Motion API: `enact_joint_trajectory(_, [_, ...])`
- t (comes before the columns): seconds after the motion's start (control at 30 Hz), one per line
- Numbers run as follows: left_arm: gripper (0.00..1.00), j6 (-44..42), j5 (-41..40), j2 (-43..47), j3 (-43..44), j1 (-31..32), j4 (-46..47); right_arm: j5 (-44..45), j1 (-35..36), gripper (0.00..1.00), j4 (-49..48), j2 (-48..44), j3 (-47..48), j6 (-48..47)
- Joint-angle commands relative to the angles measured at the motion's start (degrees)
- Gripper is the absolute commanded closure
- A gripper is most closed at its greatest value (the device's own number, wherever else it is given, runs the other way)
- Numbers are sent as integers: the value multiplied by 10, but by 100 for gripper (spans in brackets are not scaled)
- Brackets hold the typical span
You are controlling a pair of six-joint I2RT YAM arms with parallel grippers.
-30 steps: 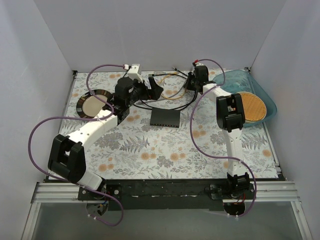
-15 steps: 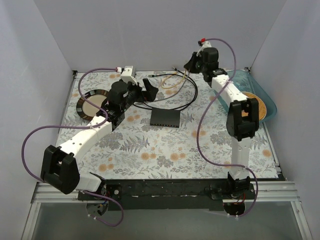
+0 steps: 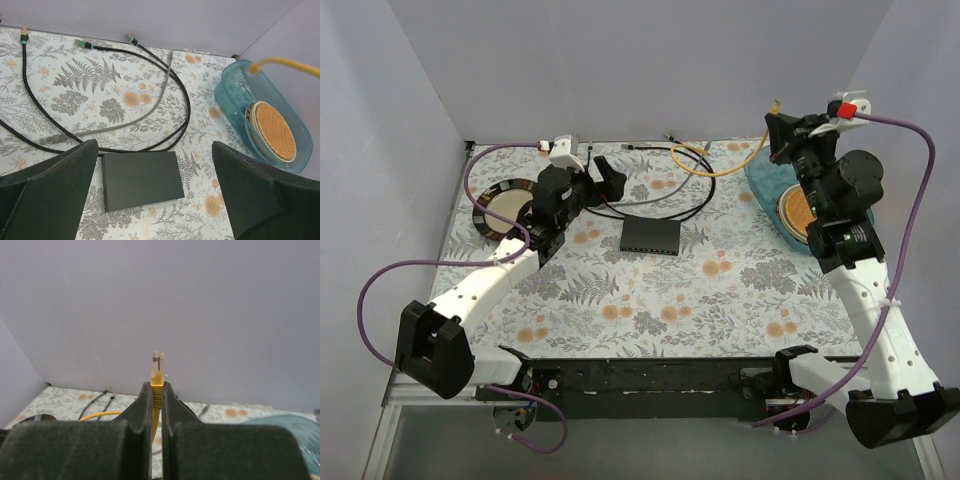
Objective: Insert the plug into the switch port
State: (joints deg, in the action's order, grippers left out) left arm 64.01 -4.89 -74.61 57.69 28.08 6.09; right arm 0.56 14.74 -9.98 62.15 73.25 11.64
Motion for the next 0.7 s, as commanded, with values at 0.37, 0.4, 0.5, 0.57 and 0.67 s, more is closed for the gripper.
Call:
enact_joint_trajectory(0.37, [2,81,87,-29,6,-3,-36,-63,17,99,160,-114,-218,-92])
enact_joint_trajectory(0.4, [2,90,102,-27,-6,-3,-31,-88,27,99,158,-100,-227,-94])
enact_joint_trajectory(0.5, [2,120,137,-20,-25,-3,-7,-122,81,99,139,-41,-259,-94])
enact_joint_trajectory(0.57, [2,129,156,-18,-46,-3,8,-125,138,99,119,7,-271,-97])
enact_joint_trajectory(0.67, [2,147,176,-15,-66,-3,10,-119,194,99,89,61,-276,-100])
